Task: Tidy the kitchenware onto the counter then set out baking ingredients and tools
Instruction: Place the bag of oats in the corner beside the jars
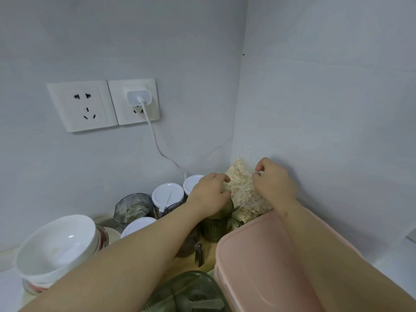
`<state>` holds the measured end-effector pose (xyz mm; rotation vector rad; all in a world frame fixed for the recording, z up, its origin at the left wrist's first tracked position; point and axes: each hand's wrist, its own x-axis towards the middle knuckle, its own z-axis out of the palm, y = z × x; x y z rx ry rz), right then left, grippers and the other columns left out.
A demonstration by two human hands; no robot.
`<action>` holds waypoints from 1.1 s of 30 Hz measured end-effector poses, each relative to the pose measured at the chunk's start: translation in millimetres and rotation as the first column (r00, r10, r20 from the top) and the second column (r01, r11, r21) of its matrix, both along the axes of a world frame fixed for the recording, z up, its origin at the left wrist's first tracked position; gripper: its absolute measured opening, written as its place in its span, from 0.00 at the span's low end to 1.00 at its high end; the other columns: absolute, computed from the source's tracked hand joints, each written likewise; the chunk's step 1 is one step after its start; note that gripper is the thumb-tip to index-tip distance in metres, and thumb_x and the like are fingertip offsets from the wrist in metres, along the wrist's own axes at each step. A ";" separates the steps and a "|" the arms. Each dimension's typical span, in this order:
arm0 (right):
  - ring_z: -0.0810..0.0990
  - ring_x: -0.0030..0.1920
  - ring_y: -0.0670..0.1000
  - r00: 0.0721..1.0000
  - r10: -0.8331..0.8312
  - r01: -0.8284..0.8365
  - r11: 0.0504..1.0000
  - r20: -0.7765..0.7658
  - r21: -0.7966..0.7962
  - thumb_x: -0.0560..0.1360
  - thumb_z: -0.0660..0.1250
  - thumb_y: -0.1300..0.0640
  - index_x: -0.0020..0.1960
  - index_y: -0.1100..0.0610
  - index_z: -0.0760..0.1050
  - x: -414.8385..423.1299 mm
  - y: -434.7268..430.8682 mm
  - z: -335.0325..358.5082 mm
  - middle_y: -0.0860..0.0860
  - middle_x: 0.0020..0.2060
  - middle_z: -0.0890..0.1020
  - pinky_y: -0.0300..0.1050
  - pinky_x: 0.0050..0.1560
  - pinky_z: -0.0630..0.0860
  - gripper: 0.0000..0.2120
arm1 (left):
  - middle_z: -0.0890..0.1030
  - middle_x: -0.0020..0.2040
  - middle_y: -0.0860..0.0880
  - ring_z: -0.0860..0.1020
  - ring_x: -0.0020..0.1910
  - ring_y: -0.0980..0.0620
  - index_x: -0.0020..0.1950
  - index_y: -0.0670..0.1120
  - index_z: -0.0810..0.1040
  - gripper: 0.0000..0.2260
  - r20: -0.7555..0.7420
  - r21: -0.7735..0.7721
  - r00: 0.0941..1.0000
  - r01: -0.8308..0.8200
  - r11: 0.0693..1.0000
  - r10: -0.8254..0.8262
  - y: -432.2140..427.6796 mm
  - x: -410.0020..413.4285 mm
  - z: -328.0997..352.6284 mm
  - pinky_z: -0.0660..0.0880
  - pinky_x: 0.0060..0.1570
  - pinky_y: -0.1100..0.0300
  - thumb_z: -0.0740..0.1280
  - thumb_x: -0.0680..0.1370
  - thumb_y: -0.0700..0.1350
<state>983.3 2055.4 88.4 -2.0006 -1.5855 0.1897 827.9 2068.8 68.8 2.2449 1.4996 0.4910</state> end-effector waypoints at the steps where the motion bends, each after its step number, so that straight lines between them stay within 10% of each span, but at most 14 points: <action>1: 0.75 0.43 0.55 1.000 -0.001 0.001 1.000 -0.010 -0.001 0.75 0.59 0.59 0.53 0.56 0.72 -1.0 -2.3 3.1 0.53 0.48 0.79 0.44 0.41 0.69 0.08 | 0.71 0.68 0.47 0.68 0.67 0.50 0.67 0.46 0.70 0.16 0.025 0.000 1.000 -0.011 1.000 0.011 -2.9 -3.5 4.4 0.64 0.64 0.59 0.60 0.79 0.45; 15: 0.76 0.49 0.54 0.991 0.048 -0.029 0.989 -0.128 0.146 0.74 0.59 0.58 0.50 0.54 0.74 -86.4 -119.4 94.1 0.50 0.48 0.80 0.42 0.43 0.69 0.08 | 0.77 0.60 0.48 0.74 0.58 0.48 0.63 0.45 0.74 0.13 0.325 0.036 0.942 -0.105 0.994 0.087 -123.9 -76.0 89.8 0.67 0.55 0.63 0.60 0.79 0.44; 33: 0.76 0.47 0.50 0.803 0.462 -0.477 0.877 -0.378 0.058 0.75 0.60 0.58 0.46 0.52 0.74 -239.1 -289.1 28.0 0.47 0.43 0.78 0.42 0.45 0.70 0.05 | 0.78 0.49 0.53 0.74 0.50 0.55 0.57 0.47 0.78 0.10 0.464 -0.146 0.727 -0.500 0.854 0.505 -335.3 -217.2 34.6 0.68 0.42 0.67 0.61 0.79 0.43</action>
